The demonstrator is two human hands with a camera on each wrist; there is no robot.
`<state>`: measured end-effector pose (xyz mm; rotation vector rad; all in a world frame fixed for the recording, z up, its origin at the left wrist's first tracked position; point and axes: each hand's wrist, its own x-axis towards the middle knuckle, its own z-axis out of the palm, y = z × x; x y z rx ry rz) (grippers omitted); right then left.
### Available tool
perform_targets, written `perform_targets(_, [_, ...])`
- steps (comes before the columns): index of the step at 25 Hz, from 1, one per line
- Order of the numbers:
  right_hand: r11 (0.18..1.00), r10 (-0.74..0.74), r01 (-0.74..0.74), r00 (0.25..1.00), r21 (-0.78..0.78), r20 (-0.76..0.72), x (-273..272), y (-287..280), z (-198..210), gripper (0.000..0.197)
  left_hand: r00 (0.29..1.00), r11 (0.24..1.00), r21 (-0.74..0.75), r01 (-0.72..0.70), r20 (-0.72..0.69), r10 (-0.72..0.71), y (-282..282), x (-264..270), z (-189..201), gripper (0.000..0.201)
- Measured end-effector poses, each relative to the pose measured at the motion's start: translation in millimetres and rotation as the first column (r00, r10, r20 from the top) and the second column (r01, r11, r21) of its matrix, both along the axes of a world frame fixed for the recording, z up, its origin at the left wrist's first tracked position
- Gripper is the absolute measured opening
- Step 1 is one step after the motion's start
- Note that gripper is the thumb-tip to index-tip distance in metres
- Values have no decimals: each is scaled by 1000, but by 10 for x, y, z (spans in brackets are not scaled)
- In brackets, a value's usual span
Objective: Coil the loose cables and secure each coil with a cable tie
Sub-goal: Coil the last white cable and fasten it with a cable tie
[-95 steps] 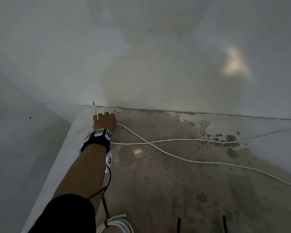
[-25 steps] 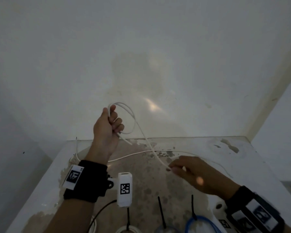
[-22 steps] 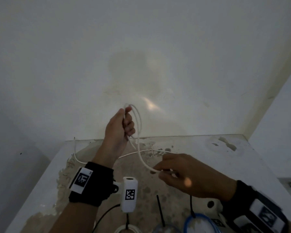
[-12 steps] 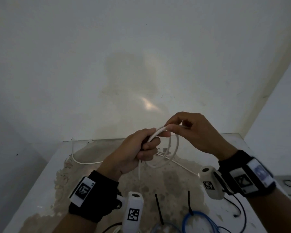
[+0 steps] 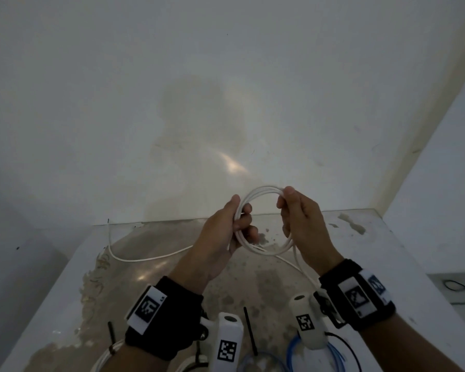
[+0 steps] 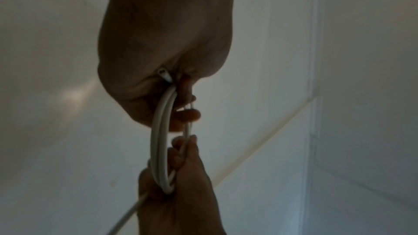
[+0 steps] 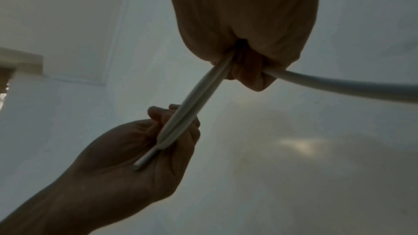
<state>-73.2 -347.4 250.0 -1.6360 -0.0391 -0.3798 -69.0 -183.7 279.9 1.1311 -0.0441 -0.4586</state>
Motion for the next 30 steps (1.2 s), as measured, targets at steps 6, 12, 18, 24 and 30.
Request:
perform_targets(6, [981,194,-194,961,18,-199,-83,105,-124,44,954,936,-202,-290,22,300,-27,143,103,40])
perform_targets(12, [810,157,-233,970,-538,-184,-313,-450,-530,24,794,727,-371,-577,-49,606,876,675,349,42])
perform_targets(18, [335,499,-467,825,-818,-266,-476,-35,233,24,876,888,-172,-427,164,453,344,492,135,33])
perform_targets(24, [638,292,-20,931,-770,217,-110,-172,862,9,903,918,395,-26,403,-147,71,-39,122,37])
perform_targets(30, [846,187,-96,974,-524,125,82,-226,570,23,973,965,-128,229,39,-226,174,18,200,29])
